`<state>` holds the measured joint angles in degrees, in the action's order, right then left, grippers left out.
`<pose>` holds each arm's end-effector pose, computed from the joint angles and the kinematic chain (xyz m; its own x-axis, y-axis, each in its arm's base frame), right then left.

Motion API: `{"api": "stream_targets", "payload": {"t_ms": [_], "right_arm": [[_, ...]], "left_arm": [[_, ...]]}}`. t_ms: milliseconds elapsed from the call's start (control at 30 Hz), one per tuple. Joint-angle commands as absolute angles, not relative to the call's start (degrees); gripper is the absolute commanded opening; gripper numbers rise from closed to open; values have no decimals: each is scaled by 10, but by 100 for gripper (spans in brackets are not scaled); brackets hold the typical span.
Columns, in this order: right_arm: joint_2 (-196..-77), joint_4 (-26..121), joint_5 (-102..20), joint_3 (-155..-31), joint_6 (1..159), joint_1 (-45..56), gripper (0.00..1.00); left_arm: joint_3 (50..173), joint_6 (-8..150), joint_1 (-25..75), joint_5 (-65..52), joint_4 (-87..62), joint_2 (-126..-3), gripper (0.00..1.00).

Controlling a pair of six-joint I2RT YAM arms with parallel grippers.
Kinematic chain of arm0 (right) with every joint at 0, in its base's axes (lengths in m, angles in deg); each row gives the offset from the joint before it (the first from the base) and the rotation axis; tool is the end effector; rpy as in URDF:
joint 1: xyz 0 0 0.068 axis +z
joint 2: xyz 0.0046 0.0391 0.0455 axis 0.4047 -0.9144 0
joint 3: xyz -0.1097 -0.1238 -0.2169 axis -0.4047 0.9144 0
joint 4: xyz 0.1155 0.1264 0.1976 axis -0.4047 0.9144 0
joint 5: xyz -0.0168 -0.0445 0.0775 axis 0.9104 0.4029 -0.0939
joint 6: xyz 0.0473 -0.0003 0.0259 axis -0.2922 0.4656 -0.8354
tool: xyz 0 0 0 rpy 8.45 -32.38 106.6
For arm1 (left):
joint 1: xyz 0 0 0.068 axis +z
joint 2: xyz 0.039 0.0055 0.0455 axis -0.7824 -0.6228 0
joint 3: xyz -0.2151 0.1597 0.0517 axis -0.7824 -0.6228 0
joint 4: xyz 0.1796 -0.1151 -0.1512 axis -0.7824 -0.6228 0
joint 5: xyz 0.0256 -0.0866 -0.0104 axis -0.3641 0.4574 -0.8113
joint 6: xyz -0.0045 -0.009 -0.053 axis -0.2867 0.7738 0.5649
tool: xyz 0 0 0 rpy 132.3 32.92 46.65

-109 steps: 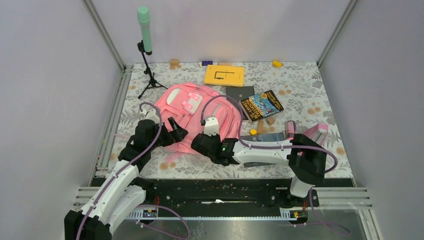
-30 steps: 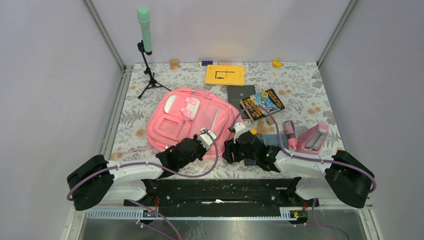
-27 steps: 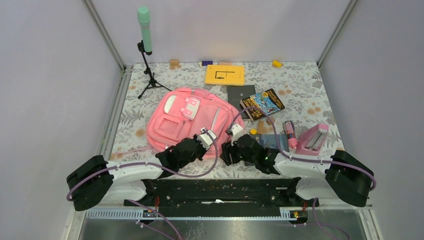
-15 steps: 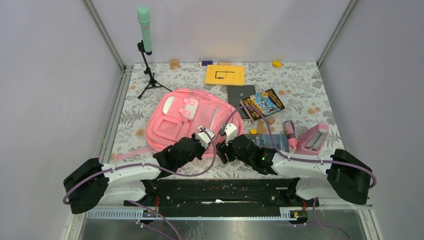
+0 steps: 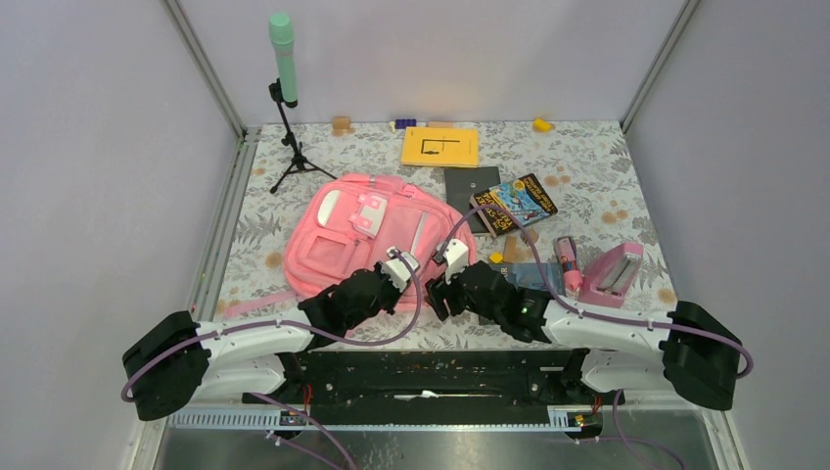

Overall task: Pack the student bag
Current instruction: Zip the student bag at the center of the board.

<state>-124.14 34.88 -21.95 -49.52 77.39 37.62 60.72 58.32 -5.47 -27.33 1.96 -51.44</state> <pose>0.1281 0.2216 0.2151 -0.3254 -0.2635 -0.9081 -0.7368 0.6727 0.0688 0.1273 -0.1815 0.1863 -0.2142 0.3602 -0.9080 0.7159 0.6903 0.1050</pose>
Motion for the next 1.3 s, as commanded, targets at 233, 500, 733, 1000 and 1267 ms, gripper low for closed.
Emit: {"api": "stream_targets", "payload": {"t_ms": [233,500,733,1000,1267], "right_arm": [[-1243,289,-217,-518,791,376,63],[-1322,255,-219,-547,803,376,60],[-1371,263,-201,-574,793,377,49],[-1397,279,-151,-576,792,376,24],[-1372,305,-109,-576,783,376,0]], "left_arm": [[620,622,-59,-256,26,-501,0],[614,632,-58,-255,25,-487,0],[612,633,-58,-256,21,-481,0],[611,634,-58,-263,18,-471,0],[612,633,-58,-277,10,-472,0]]}}
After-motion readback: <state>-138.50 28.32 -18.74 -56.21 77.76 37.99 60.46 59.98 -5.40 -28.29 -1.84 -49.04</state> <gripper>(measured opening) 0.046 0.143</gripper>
